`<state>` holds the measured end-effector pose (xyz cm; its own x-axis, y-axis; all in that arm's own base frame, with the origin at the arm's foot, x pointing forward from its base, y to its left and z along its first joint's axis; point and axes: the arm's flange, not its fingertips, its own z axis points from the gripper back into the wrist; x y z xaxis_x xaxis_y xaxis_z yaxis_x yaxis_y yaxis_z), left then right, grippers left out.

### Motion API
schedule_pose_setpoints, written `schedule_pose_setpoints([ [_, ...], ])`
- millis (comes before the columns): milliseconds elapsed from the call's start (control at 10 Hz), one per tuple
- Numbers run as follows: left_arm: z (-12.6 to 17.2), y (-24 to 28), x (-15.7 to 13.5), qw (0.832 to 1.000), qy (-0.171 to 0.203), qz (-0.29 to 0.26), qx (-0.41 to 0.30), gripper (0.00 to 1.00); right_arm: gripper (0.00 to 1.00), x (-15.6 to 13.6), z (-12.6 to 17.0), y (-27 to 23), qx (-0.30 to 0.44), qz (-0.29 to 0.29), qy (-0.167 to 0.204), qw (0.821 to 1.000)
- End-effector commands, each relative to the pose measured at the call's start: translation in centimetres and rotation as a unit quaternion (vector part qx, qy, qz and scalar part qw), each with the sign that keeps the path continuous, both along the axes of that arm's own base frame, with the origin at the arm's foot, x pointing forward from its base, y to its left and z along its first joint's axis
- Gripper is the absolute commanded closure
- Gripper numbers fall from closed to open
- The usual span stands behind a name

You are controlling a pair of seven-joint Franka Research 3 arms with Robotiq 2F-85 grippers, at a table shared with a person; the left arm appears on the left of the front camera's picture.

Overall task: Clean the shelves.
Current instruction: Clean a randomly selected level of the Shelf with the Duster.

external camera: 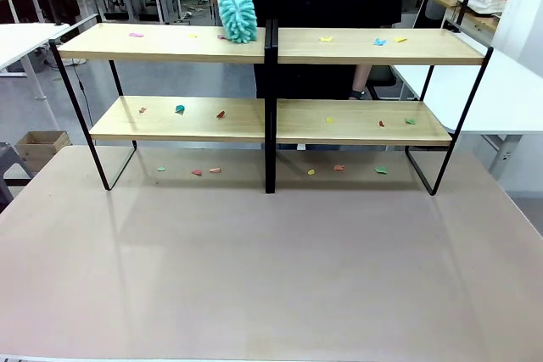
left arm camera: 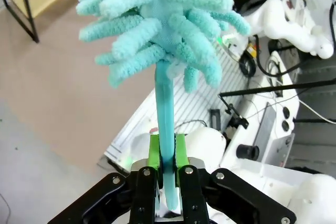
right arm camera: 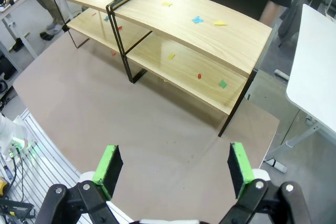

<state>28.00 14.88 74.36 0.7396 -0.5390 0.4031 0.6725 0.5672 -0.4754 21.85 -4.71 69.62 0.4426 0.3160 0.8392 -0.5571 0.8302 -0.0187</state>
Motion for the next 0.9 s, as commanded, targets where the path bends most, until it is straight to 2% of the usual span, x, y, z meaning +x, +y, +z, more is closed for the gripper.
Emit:
schedule_pose_setpoints([
  [0,0.7,-1.1,1.9,0.998,0.041,-0.038,0.035,0.88,0.00,0.0,0.1,0.0,0.001,0.002,-0.001,1.000],
  [100,1.5,3.9,0.4,1.000,0.023,-0.014,-0.013,0.88,0.00,0.0,0.1,0.0,0.001,0.002,-0.001,1.000],
  [300,2.6,11.7,-7.7,0.998,-0.019,0.019,-0.052,0.88,0.00,0.0,0.1,0.0,0.001,0.002,-0.001,1.000],
  [400,2.4,13.5,-11.9,0.998,-0.011,0.037,-0.051,0.88,0.00,0.0,0.1,0.0,0.001,0.002,-0.001,1.000],
  [500,2.4,13.4,-14.1,0.999,0.012,0.036,-0.029,0.88,0.00,0.0,0.1,0.0,0.001,0.002,-0.001,1.000],
  [600,3.0,13.1,-15.7,0.999,0.048,0.014,-0.006,0.88,0.00,0.0,0.1,0.0,0.001,0.002,-0.001,1.000],
  [700,3.5,12.2,-17.2,0.998,0.057,0.012,0.019,0.88,0.00,0.0,0.1,0.0,0.001,0.002,-0.001,1.000],
  [800,4.2,11.6,-18.4,0.997,0.050,0.036,0.036,0.88,0.00,0.0,0.1,0.0,0.001,0.002,-0.001,1.000],
])
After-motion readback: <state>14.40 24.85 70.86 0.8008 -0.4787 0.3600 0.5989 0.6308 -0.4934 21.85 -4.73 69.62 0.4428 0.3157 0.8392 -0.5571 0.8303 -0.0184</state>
